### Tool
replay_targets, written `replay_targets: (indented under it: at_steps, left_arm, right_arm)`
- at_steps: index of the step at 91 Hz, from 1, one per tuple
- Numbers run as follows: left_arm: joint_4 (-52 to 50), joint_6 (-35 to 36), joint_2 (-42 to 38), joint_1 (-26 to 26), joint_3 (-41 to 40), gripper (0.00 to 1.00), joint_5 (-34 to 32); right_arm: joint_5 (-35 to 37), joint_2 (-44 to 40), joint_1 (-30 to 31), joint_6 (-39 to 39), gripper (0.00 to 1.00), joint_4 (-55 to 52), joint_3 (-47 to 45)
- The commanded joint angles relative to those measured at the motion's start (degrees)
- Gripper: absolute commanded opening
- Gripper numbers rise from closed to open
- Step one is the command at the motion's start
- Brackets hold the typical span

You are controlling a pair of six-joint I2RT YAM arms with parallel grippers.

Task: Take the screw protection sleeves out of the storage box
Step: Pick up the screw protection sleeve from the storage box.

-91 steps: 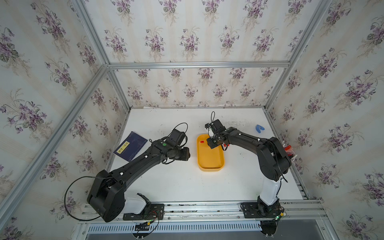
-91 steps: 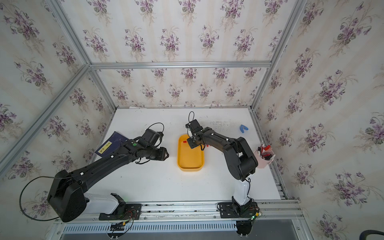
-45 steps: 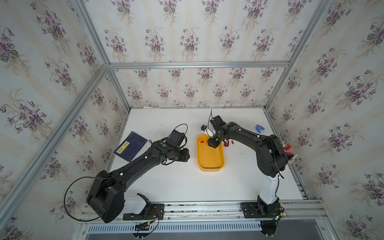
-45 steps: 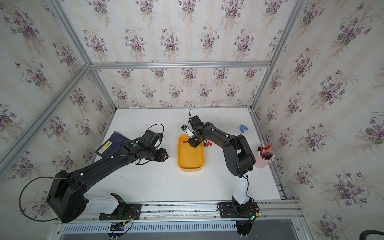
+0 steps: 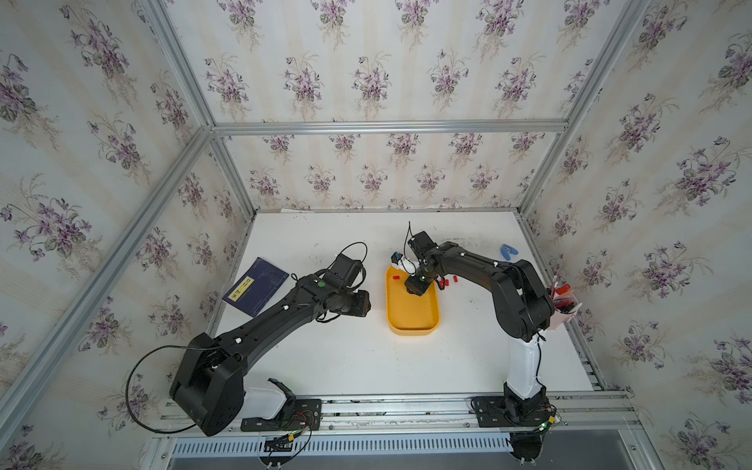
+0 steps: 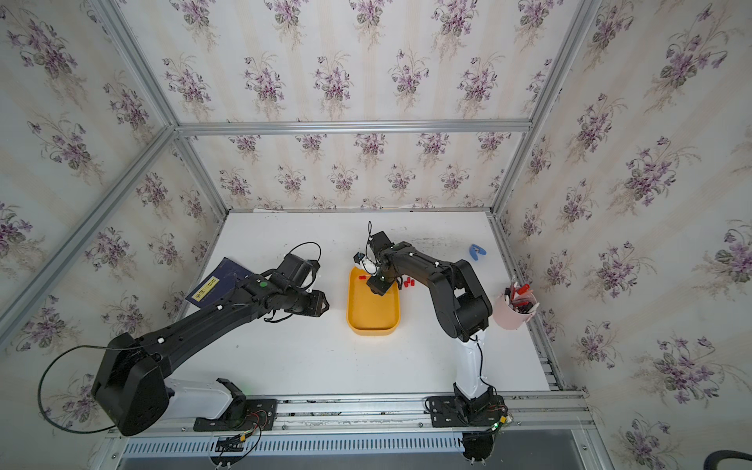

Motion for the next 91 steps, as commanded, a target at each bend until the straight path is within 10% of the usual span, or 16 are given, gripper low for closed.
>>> replay_targets:
  at_steps: [1, 52, 91]
  left_arm:
    - [0.5, 0.7, 0.2, 0.1, 0.3, 0.47, -0.5]
    - [0.3, 0.6, 0.1, 0.1, 0.4, 0.47, -0.7]
    - [-0.2, 0.7, -0.1, 0.1, 0.7, 0.47, -0.9]
  right_arm:
    - [0.9, 0.8, 0.0, -0.1, 0.55, 0.1, 0.2]
    - [-0.1, 1.2, -2.6, 3.0, 0.20, 1.3, -1.0]
    - [0.2, -4.9, -2.8, 8.7, 0.17, 6.0, -3.4]
